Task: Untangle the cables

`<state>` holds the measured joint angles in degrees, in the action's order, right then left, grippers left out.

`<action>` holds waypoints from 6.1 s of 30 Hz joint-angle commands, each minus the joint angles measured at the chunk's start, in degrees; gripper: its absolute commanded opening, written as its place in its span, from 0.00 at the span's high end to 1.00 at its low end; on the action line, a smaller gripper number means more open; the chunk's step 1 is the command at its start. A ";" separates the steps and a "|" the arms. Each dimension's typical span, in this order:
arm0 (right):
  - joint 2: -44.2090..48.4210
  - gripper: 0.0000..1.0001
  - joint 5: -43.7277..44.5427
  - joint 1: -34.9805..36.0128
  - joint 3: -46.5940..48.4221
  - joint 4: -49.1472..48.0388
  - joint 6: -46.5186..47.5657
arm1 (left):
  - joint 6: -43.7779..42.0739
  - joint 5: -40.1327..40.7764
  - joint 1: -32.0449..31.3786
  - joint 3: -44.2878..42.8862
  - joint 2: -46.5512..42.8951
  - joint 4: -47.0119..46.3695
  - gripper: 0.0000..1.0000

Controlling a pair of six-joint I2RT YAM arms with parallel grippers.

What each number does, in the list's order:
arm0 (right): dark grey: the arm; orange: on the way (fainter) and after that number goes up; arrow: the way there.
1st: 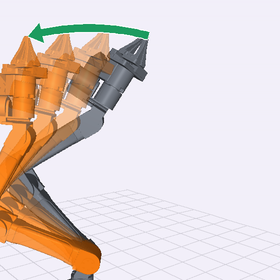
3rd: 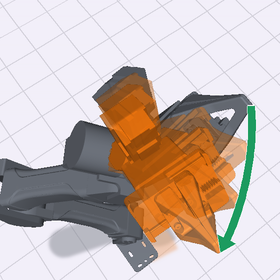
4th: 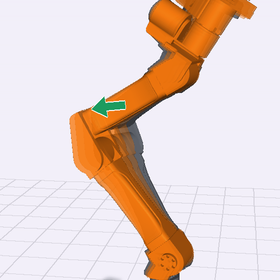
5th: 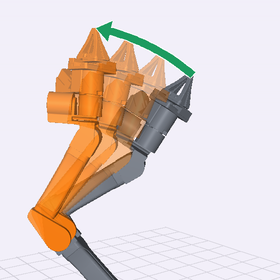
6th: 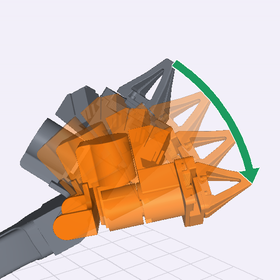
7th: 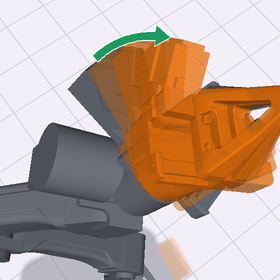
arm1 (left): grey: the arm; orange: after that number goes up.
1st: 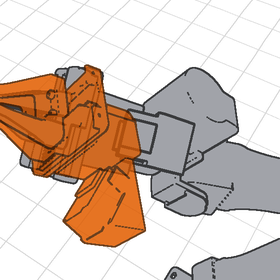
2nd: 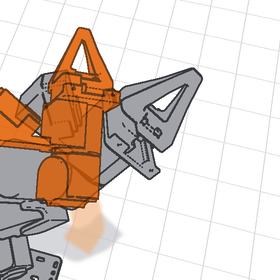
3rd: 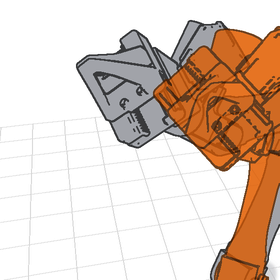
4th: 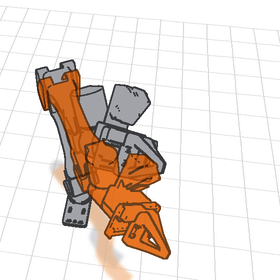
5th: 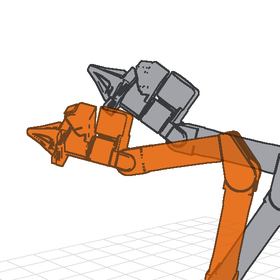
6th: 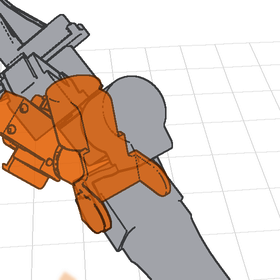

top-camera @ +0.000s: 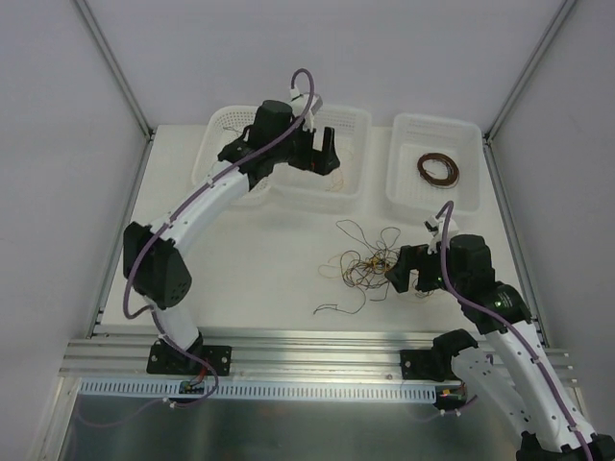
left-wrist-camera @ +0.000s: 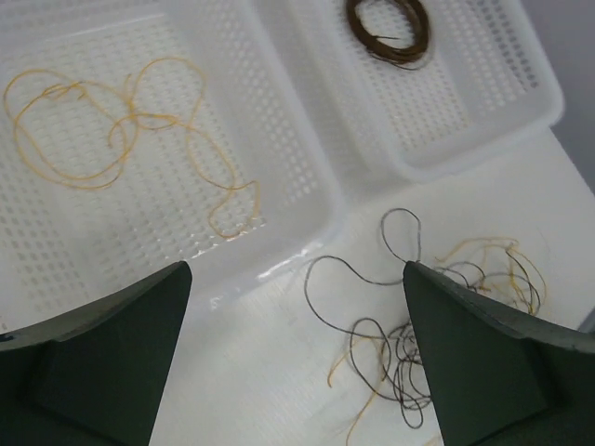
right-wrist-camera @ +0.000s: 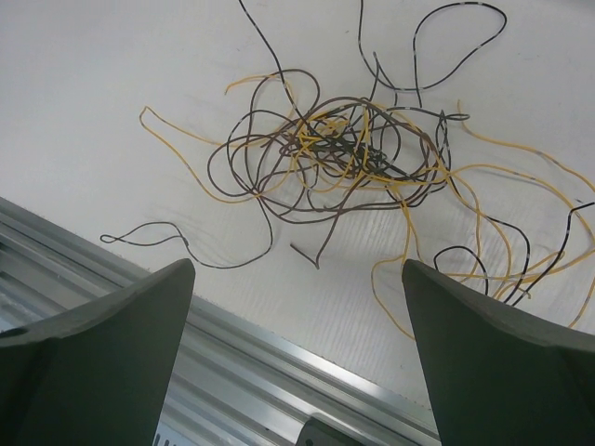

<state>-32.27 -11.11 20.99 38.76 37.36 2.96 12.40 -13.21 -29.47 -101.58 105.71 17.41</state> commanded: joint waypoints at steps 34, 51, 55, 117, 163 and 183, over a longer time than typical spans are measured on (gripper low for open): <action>-8.24 0.00 10.15 0.54 -10.20 -15.64 -12.44 | -26.03 1.79 -25.90 36.71 -12.80 -3.35 1.00; -33.38 0.30 16.74 3.53 -10.29 -35.33 -18.34 | -16.72 6.88 -25.72 46.21 -42.59 -2.47 1.00; -36.89 0.61 17.97 3.35 -9.67 -35.70 -17.90 | -12.94 10.21 -24.32 47.26 -49.97 -1.51 1.00; -13.79 0.00 4.87 -3.15 2.19 -6.34 -3.84 | 13.35 -15.37 29.77 10.19 -48.33 15.03 1.00; -6.13 0.00 20.94 -2.19 1.75 1.83 -4.80 | 4.91 -3.13 6.10 1.54 -5.50 -11.43 0.01; -12.20 0.00 26.41 -2.89 -1.15 -7.04 -11.48 | -2.45 10.30 -26.82 37.69 -22.07 -12.05 0.02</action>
<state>-44.23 13.98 18.31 37.74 32.60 -6.61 17.32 -8.38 -49.65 -62.54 80.73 7.35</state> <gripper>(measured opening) 0.994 0.986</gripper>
